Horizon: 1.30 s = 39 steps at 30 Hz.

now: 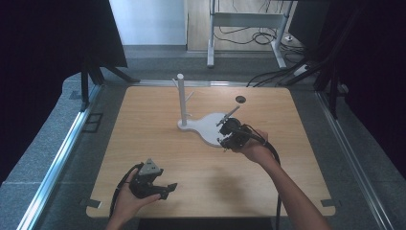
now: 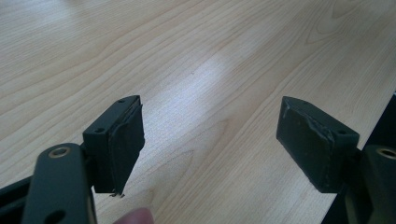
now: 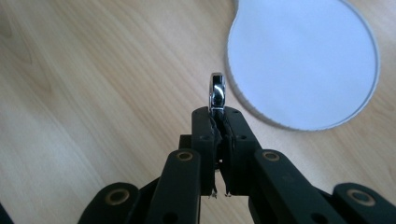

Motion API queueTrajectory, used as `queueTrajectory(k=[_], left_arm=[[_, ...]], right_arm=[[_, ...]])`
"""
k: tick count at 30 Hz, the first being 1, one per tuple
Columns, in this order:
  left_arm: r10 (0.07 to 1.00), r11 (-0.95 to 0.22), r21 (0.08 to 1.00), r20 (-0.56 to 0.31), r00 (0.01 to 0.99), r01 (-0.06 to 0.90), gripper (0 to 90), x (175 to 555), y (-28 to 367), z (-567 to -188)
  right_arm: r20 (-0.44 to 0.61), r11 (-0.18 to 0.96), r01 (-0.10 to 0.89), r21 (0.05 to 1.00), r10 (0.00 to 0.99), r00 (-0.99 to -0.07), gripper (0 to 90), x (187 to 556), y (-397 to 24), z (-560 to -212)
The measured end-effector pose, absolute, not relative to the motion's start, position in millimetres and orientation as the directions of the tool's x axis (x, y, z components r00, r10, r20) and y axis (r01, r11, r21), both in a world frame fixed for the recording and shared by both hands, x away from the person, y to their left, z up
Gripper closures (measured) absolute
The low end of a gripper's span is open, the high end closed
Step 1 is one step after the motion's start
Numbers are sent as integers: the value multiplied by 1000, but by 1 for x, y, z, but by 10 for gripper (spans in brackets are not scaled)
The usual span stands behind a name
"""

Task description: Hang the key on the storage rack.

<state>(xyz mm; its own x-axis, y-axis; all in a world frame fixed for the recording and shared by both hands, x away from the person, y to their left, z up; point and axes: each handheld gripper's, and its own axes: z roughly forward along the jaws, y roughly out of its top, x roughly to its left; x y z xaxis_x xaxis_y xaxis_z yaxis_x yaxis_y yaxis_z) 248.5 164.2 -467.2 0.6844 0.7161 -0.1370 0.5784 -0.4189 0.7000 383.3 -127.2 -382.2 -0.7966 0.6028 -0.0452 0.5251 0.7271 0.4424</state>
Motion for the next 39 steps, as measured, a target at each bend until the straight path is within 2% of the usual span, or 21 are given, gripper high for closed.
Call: queueTrajectory(k=[39], left_arm=[[715, -419, 696, -144, 685, 583, 238, 249, 165, -469]], right_arm=[[-34, 692, 571, 442, 649, -760, 846, 446, -96, -369]])
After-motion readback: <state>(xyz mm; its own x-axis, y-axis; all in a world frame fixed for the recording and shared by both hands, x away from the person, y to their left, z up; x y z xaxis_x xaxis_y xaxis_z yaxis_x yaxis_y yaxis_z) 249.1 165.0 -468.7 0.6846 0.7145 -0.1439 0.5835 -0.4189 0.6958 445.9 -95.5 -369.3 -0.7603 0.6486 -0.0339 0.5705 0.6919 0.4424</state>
